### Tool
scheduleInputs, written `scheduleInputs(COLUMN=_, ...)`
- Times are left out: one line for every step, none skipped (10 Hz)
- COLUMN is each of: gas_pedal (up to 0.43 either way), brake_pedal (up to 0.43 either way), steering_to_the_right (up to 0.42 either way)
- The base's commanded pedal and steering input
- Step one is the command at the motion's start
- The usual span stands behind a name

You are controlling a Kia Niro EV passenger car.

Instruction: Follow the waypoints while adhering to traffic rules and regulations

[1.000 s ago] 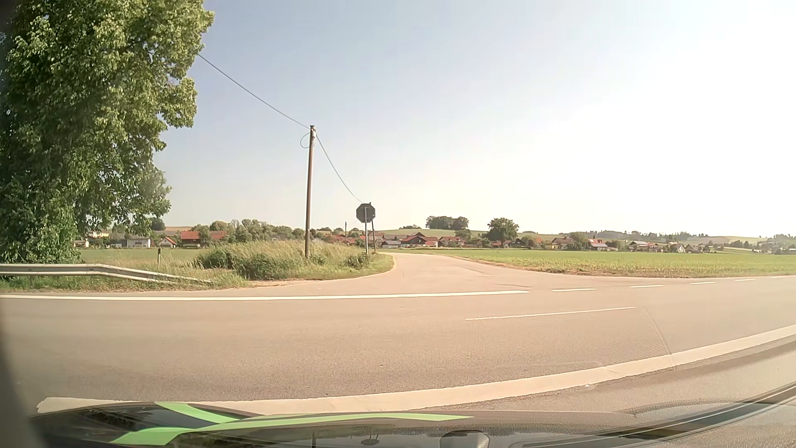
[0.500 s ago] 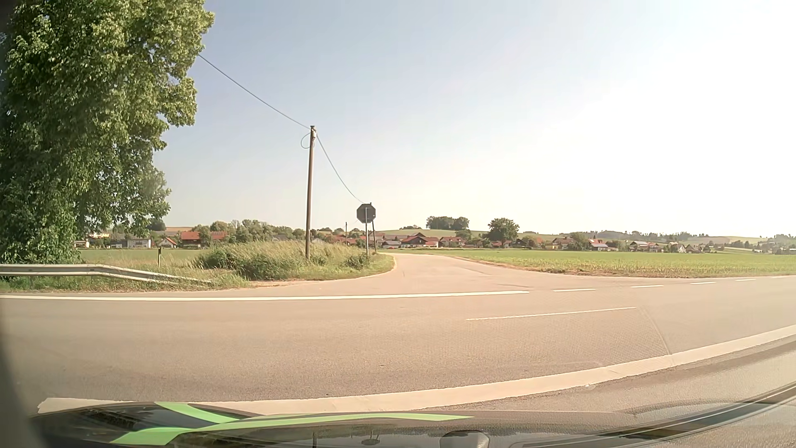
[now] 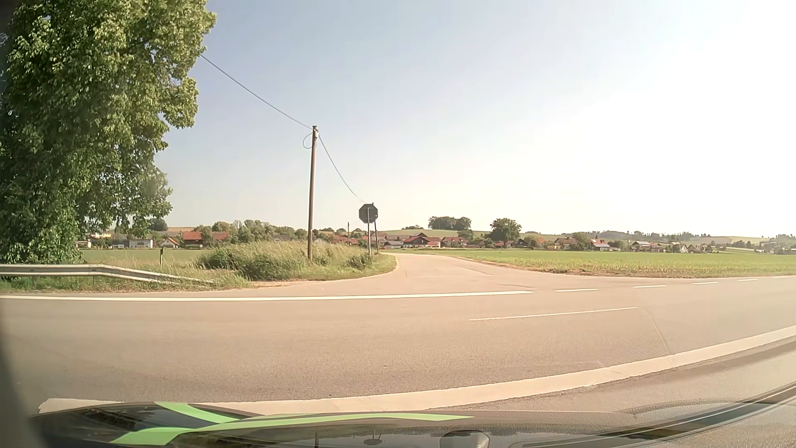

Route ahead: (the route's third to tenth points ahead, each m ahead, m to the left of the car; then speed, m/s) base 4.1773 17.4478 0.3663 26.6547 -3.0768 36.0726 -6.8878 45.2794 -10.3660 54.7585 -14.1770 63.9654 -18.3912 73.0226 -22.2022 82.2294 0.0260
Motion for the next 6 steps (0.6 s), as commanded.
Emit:
scheduleInputs(gas_pedal=0.0, brake_pedal=0.061, steering_to_the_right=-0.907)
scheduleInputs(gas_pedal=0.0, brake_pedal=0.061, steering_to_the_right=-0.907)
scheduleInputs(gas_pedal=0.0, brake_pedal=0.061, steering_to_the_right=-0.906)
scheduleInputs(gas_pedal=0.0, brake_pedal=0.061, steering_to_the_right=-0.903)
scheduleInputs(gas_pedal=0.0, brake_pedal=0.061, steering_to_the_right=-0.901)
scheduleInputs(gas_pedal=0.0, brake_pedal=0.067, steering_to_the_right=-0.9)
